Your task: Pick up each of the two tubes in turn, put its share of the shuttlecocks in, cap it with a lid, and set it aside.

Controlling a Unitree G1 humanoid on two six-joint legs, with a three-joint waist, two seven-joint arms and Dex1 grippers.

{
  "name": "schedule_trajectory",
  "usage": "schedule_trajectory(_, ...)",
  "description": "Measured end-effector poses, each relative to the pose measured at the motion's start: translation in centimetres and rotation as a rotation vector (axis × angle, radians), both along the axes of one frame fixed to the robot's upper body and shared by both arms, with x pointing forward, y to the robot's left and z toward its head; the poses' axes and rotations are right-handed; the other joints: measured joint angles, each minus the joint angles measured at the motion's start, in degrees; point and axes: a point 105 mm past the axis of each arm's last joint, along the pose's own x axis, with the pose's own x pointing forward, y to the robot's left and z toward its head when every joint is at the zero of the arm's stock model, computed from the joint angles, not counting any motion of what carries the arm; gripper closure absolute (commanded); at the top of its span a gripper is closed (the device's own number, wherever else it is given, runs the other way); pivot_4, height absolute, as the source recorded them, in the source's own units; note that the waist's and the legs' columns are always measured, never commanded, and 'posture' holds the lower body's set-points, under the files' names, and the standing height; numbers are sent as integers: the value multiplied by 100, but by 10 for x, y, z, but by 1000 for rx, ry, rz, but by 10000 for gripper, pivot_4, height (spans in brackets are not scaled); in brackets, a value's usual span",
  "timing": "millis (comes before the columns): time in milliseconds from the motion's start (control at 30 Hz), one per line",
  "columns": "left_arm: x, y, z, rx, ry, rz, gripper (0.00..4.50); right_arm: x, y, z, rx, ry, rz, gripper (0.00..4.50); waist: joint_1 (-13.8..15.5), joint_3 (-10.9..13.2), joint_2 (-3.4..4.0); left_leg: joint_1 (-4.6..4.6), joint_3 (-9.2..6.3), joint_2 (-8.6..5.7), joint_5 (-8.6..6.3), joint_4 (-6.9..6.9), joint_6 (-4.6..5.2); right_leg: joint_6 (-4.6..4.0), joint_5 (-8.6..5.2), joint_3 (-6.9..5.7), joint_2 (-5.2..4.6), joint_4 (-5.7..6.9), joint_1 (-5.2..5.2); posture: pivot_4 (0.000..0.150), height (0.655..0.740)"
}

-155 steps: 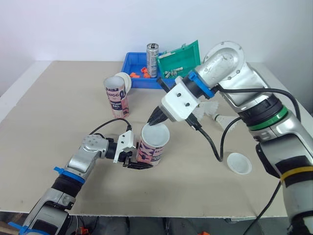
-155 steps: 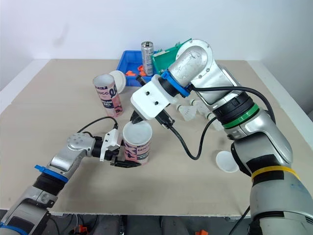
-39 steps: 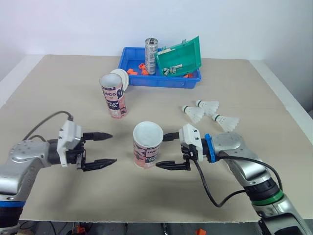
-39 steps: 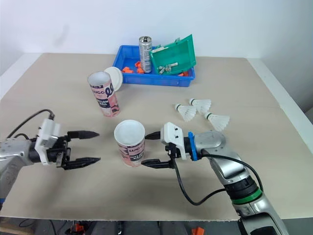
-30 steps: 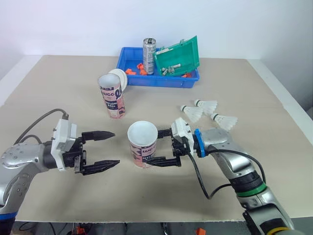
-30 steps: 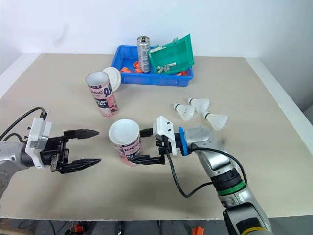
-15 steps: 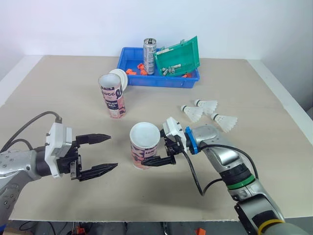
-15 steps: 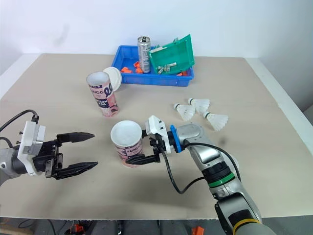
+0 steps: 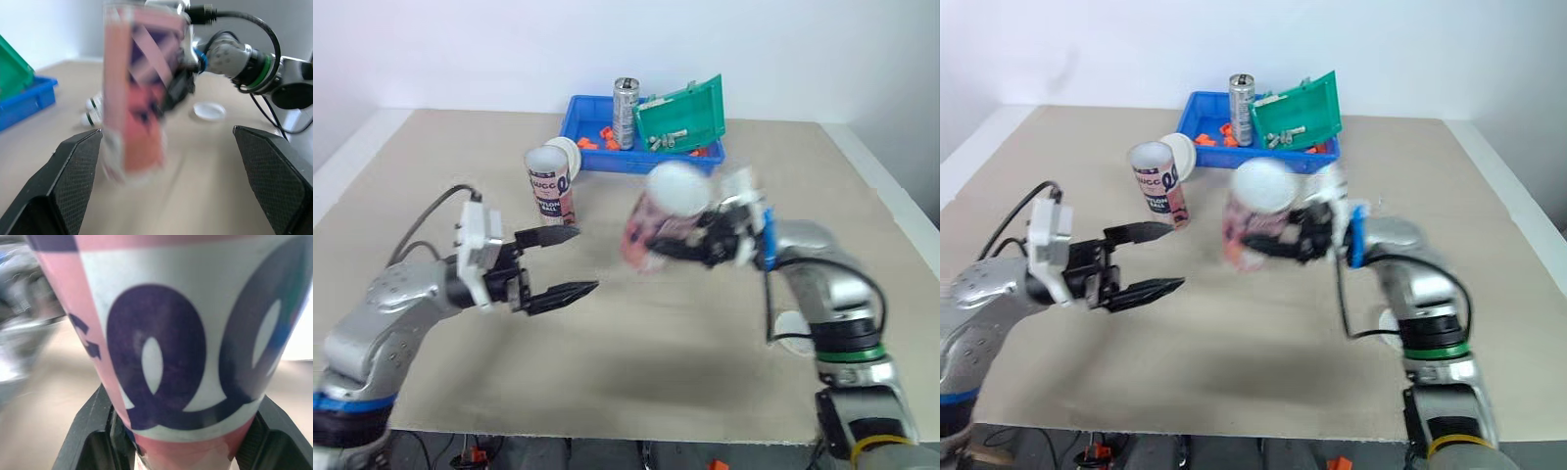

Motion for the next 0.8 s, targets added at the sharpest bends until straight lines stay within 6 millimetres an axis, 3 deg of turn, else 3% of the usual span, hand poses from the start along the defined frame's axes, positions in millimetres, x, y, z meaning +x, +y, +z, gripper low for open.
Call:
schedule_trajectory(67, 9, -14, 1, -21, 1, -21, 0, 23, -57, 22, 52, -32, -278, 20887, 20, 0, 0, 1, 0, -6, 0, 7, 1, 5, 2, 4, -4, -5, 10, 1500, 7038)
schedule_trajectory(167, 19, -26, -6, -32, 28, -25, 0, 37, -129, 33, 103, -47, -603, 20887, 21, 0, 0, 5, 2, -10, -3, 4, 7, 9, -2, 11, -5, -9, 15, 1500, 7038)
schedule_trajectory(267, 29, -42, -13, -35, 41, -33, 0, 40, -188, 30, 148, -30, -883, 20887, 2, 0, 4, 7, 3, -10, -7, -3, 13, 5, -5, 15, -3, -8, 14, 1500, 7038)
schedule_trajectory(400, 42, -57, -21, -30, 56, -16, 0, 35, -246, 8, 190, 31, -1143, 20887, -47, -3, 12, 10, 5, -14, -8, -5, 15, 5, -5, 21, -4, -7, 17, 1500, 7038)
schedule_trajectory(533, 54, -62, -33, -10, 74, 30, 0, 26, -275, -32, 193, 142, -1269, 20887, -77, -1, 23, 14, 13, -17, -8, -2, 15, 17, -2, 31, -7, -7, 21, 1500, 7038)
schedule_trajectory(767, 59, -72, -36, -25, 56, 48, 0, 22, -287, -67, 183, 230, -1344, 20887, -89, -4, 45, 23, 16, -31, 8, 3, 37, 35, 14, 46, -9, -7, 31, 1500, 7038)
schedule_trajectory(800, 59, -73, -35, -28, 55, 47, 0, 22, -288, -70, 185, 237, -1350, 17532, -90, -4, 45, 23, 17, -36, 10, 3, 39, 37, 15, 52, -10, -7, 32, 1500, 7038)
